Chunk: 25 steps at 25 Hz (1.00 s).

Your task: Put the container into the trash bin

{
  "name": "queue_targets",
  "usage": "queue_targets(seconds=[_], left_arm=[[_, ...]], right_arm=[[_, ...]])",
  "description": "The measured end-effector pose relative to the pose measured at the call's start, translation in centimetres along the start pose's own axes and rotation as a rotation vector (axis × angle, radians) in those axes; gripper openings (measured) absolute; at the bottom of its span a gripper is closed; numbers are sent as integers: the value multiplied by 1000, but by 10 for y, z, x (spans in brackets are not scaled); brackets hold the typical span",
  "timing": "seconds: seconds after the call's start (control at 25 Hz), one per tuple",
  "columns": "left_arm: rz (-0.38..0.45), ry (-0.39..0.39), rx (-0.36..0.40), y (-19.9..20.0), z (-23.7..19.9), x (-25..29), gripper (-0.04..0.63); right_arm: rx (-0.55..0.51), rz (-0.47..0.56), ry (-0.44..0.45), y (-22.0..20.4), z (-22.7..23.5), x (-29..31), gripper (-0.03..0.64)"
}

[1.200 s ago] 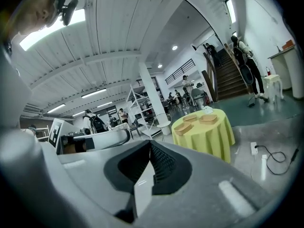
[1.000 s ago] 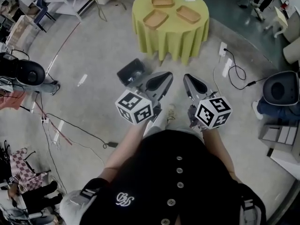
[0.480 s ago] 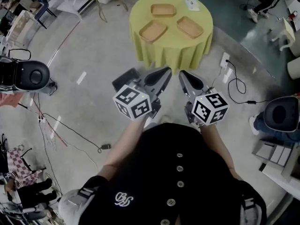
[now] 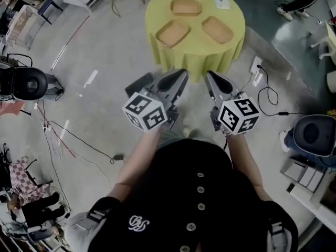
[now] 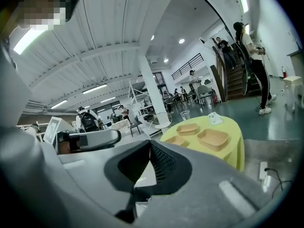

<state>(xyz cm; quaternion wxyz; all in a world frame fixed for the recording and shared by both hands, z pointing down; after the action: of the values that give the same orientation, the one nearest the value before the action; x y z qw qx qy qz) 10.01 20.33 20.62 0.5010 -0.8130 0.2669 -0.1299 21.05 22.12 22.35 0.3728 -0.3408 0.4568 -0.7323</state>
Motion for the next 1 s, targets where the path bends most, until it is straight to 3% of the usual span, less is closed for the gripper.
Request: queue_targets(seconds=[0.24,0.6,1.0], left_arm=[[-21,40,-40,-4,-25,2,14],[-72,90,-109,5,-101,31,14],[-129,161,-241,7,-193,38,14]], right_arm=[[9,-32,-12,-1,13,16,5],[51,-85,-43,1,44,85,5],[92,-178,-109,-10,72,168,5]])
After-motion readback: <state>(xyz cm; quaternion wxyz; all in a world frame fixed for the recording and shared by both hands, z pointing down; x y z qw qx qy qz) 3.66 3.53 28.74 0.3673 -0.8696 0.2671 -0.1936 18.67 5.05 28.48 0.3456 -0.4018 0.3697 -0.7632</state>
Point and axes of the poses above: the fingertips, and each gripper's own axes: x forward along the fingers, z to its right, y out of its top, the point moved 3 cm from there along -x, backward along the fingers, and after that the axes turned 4 degrees about z, right-handed, at the moved point
